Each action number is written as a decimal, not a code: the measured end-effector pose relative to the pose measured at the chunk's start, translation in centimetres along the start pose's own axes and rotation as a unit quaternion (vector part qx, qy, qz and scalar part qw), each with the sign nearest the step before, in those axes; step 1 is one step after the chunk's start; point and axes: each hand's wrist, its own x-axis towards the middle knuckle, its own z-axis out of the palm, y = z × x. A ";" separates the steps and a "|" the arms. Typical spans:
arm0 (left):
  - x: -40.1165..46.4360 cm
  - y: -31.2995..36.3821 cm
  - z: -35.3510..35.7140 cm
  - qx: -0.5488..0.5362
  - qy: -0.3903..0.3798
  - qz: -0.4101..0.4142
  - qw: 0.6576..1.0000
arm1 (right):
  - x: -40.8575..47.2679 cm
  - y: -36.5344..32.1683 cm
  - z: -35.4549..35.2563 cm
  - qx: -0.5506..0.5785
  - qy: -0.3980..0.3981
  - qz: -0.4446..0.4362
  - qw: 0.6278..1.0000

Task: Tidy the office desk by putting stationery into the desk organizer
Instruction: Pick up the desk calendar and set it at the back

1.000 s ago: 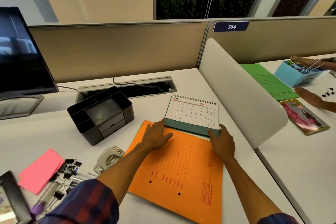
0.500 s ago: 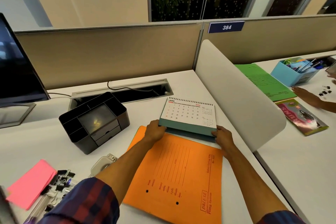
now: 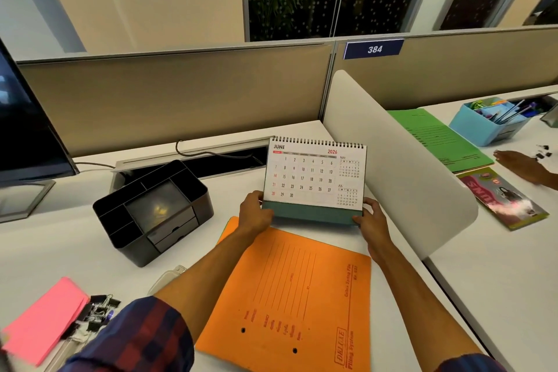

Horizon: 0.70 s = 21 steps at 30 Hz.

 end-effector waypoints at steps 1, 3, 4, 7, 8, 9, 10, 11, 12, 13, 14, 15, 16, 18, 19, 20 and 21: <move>0.1 0.2 0.1 -0.007 -0.003 0.003 1.000 | 0.1 0.0 0.0 -0.003 -0.001 0.000 1.000; 0.3 0.7 0.2 -0.020 -0.012 -0.001 1.000 | 0.4 0.0 0.1 -0.010 -0.003 -0.002 1.000; 0.4 0.9 0.2 -0.023 -0.015 -0.006 1.000 | 0.6 0.0 0.1 -0.013 -0.004 -0.003 1.000; 0.6 1.2 0.4 -0.029 -0.028 -0.015 0.999 | 1.0 -0.3 0.0 -0.030 -0.006 -0.014 0.999; 0.6 1.2 0.5 -0.030 -0.032 -0.016 0.999 | 1.0 -0.4 0.0 -0.032 -0.008 -0.017 0.999; 0.7 1.3 0.6 -0.029 -0.035 -0.017 0.999 | 1.1 -0.4 0.0 -0.033 -0.010 -0.019 0.999; 0.8 1.3 0.7 -0.028 -0.037 -0.017 0.999 | 1.3 -0.3 0.0 -0.036 -0.011 -0.020 0.999; 0.9 1.3 0.7 -0.026 -0.038 -0.018 0.999 | 1.4 -0.3 0.1 -0.040 -0.013 -0.023 0.999; 0.9 1.2 0.7 -0.026 -0.040 -0.017 0.999 | 1.5 -0.2 0.1 -0.046 -0.013 -0.028 0.998; 1.1 1.2 0.7 -0.025 -0.042 -0.016 0.999 | 1.6 0.0 0.1 -0.050 -0.013 -0.034 0.998; 1.2 1.1 0.7 -0.026 -0.046 -0.014 0.999 | 1.8 0.2 0.1 -0.056 -0.012 -0.040 0.998; 1.3 0.9 0.7 -0.027 -0.050 -0.013 0.998 | 1.9 0.4 0.2 -0.063 -0.011 -0.045 0.997; 1.3 0.8 0.8 -0.028 -0.054 -0.011 0.998 | 1.9 0.6 0.2 -0.075 -0.008 -0.052 0.996; 1.4 0.7 1.0 -0.026 -0.060 -0.006 0.998 | 2.0 1.1 0.3 -0.098 -0.005 -0.071 0.993; 1.5 0.6 1.1 -0.026 -0.062 -0.004 0.998 | 2.0 1.3 0.4 -0.107 -0.004 -0.077 0.991; 1.6 0.6 1.2 -0.027 -0.064 -0.001 0.998 | 2.0 1.5 0.5 -0.114 -0.003 -0.081 0.990; 1.7 0.5 1.2 -0.029 -0.066 -0.001 0.997 | 2.1 1.6 0.6 -0.121 -0.001 -0.084 0.989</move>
